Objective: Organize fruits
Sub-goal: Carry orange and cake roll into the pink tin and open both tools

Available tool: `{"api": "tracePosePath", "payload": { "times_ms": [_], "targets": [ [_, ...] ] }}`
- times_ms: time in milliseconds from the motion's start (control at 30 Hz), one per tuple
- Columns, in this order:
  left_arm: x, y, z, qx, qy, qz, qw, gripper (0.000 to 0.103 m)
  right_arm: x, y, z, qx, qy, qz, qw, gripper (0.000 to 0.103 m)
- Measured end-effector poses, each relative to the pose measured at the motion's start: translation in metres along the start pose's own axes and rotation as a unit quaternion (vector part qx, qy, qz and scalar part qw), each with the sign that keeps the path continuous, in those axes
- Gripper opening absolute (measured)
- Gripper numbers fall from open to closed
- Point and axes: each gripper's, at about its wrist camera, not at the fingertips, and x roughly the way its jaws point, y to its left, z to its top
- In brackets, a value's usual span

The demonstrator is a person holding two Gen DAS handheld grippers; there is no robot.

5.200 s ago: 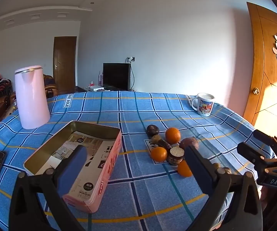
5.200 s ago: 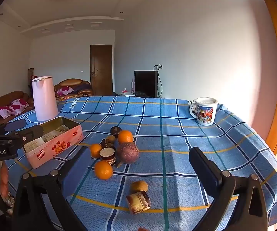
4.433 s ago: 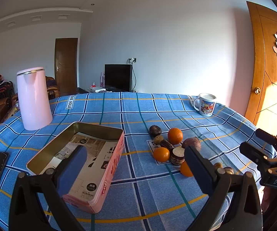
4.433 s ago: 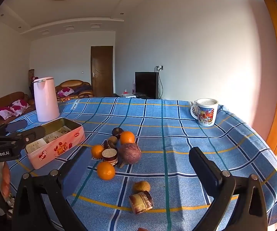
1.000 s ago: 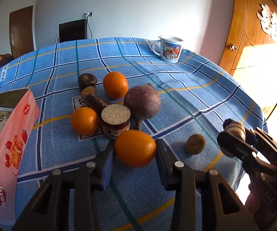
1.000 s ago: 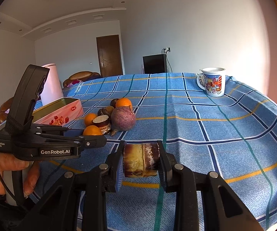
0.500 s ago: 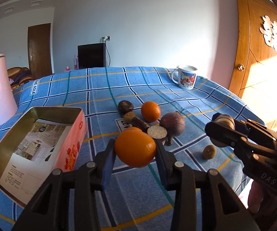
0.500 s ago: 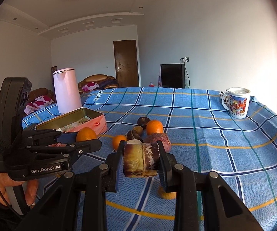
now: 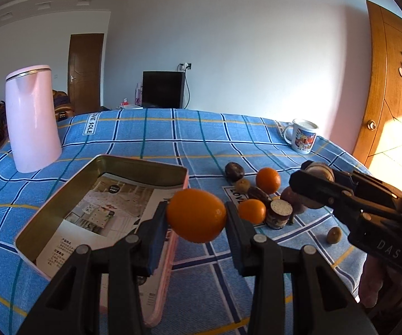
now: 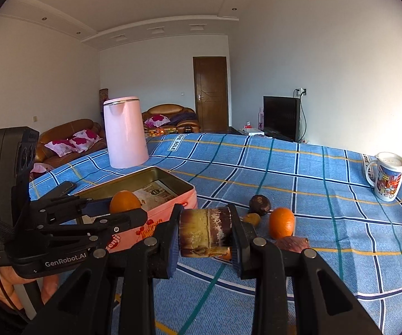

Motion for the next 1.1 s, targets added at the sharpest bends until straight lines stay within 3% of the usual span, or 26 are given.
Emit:
{"api": "tracePosePath", "payload": {
  "times_ms": [567,1100],
  "targets": [
    [0.005,0.068,0.005,-0.053,0.001,0.050,0.9973,0.041,0.066,0.059,0.032,-0.049,0.037,0.049,0.997,0.032],
    [0.002,0.109,-0.008,-0.086,0.004,0.084,0.9928,0.041,0.127,0.102,0.028,-0.068,0.093,0.067,0.991,0.032]
  ]
}}
